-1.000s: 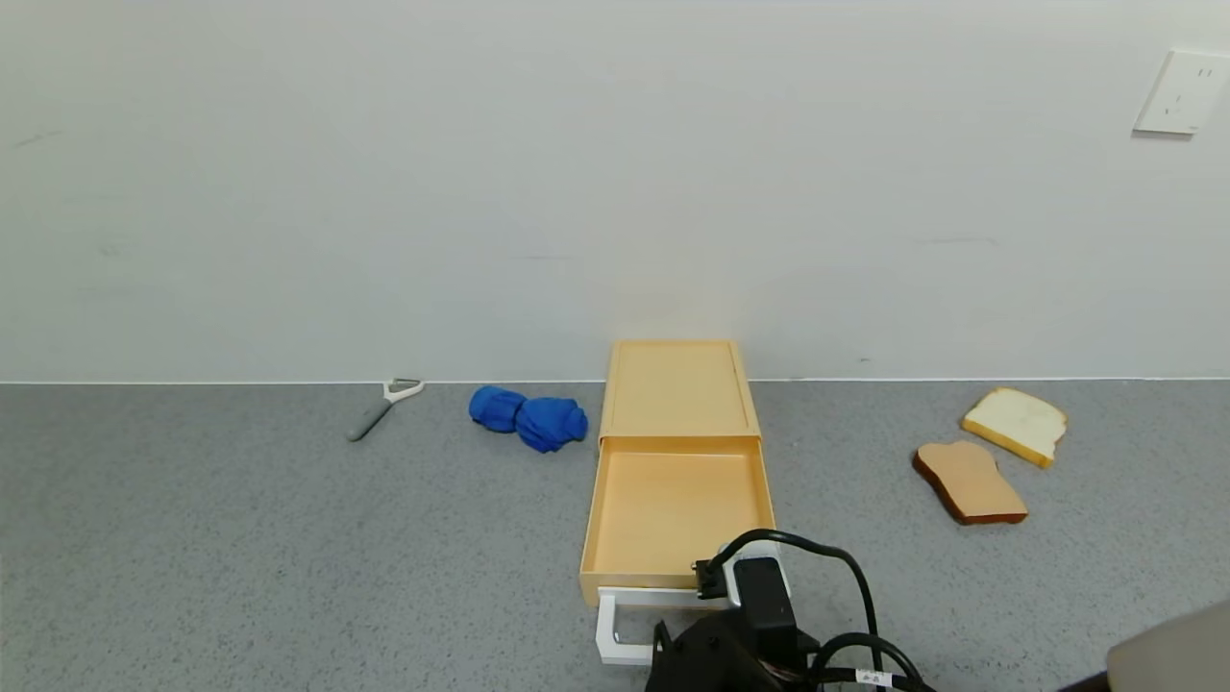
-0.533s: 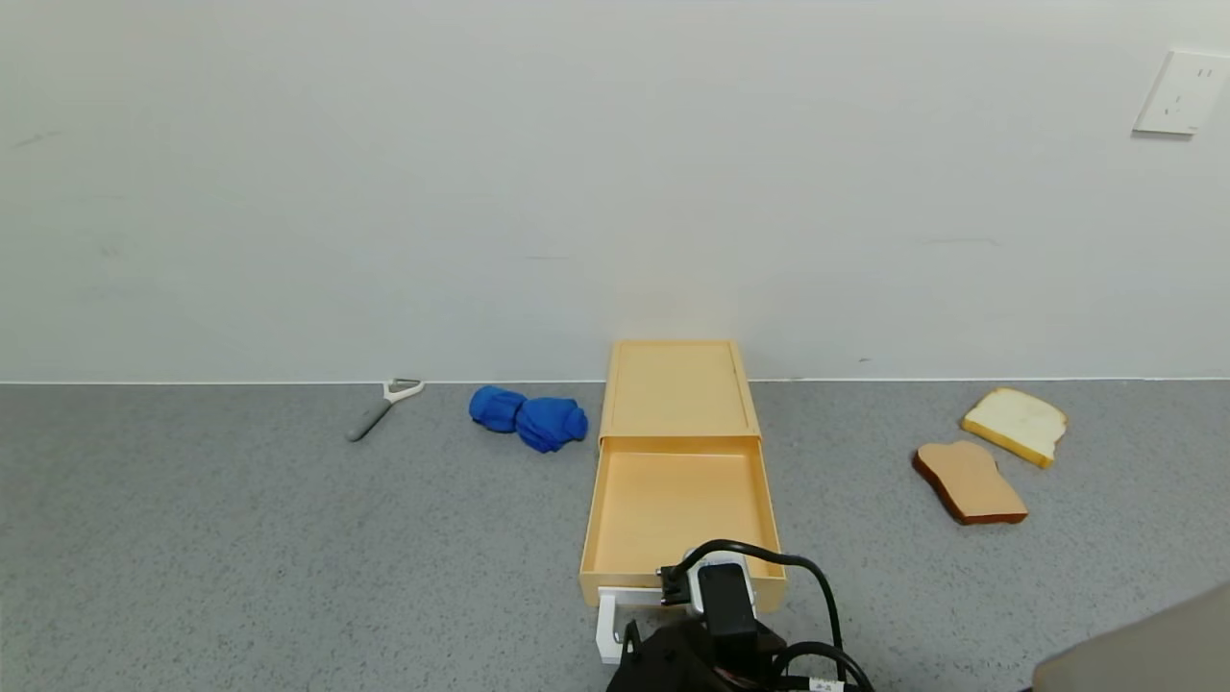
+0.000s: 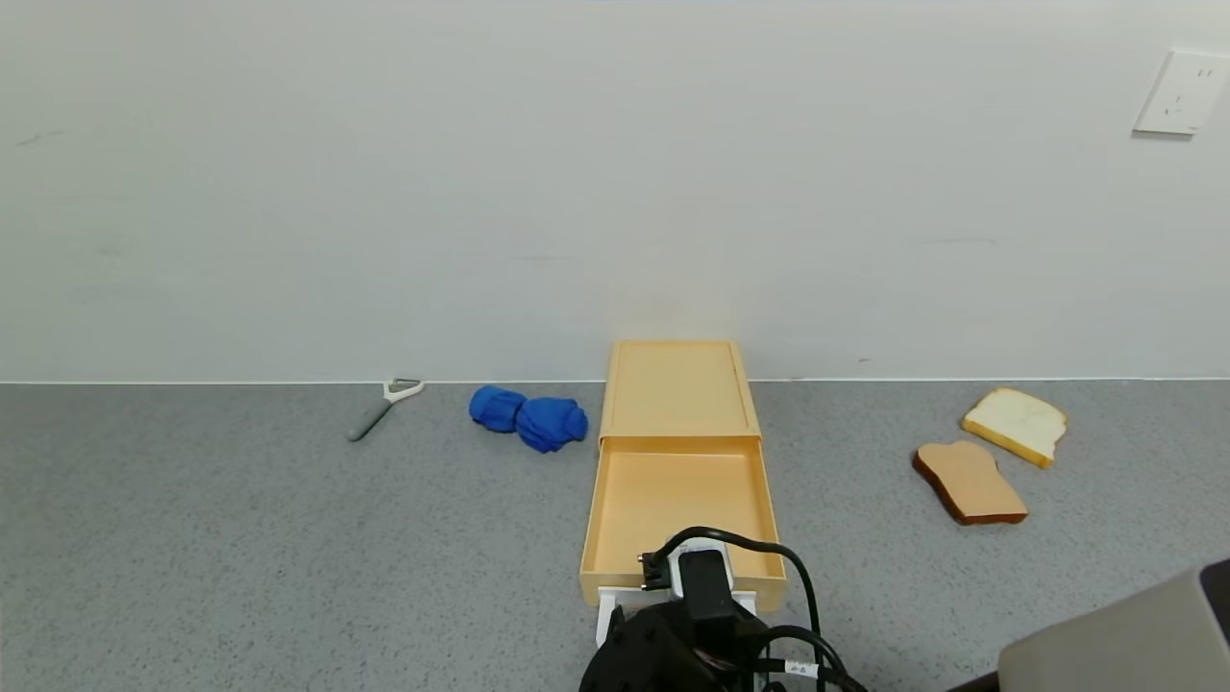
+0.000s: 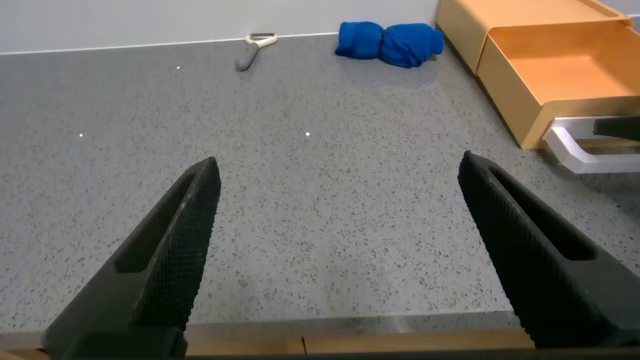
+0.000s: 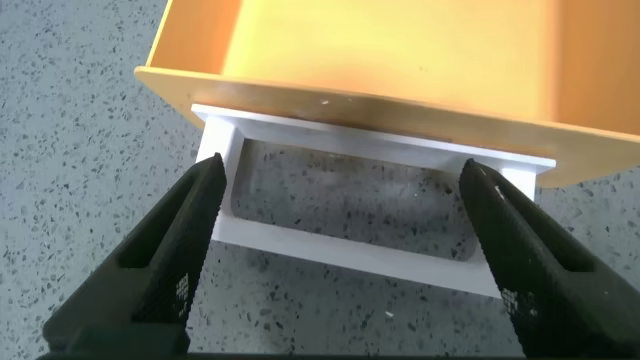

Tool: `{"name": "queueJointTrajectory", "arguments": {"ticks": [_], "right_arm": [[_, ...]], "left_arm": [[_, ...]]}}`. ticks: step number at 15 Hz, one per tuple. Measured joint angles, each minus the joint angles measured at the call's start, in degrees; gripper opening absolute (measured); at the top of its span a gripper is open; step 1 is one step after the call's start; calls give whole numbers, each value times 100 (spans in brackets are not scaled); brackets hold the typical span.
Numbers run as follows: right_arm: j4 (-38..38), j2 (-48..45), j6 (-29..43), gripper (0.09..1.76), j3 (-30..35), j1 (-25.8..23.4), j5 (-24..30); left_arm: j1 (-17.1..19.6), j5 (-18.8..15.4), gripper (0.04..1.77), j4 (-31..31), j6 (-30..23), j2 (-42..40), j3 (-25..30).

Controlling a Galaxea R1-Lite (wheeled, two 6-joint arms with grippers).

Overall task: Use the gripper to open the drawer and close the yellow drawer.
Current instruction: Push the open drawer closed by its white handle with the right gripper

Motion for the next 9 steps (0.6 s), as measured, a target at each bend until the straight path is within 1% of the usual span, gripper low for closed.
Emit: {"name": "queueJointTrajectory", "arguments": {"ticks": [9], "right_arm": [[-33, 96, -429, 171, -193, -262, 0]], "left_arm": [[0, -2, 172, 0, 0, 0, 0]]}}
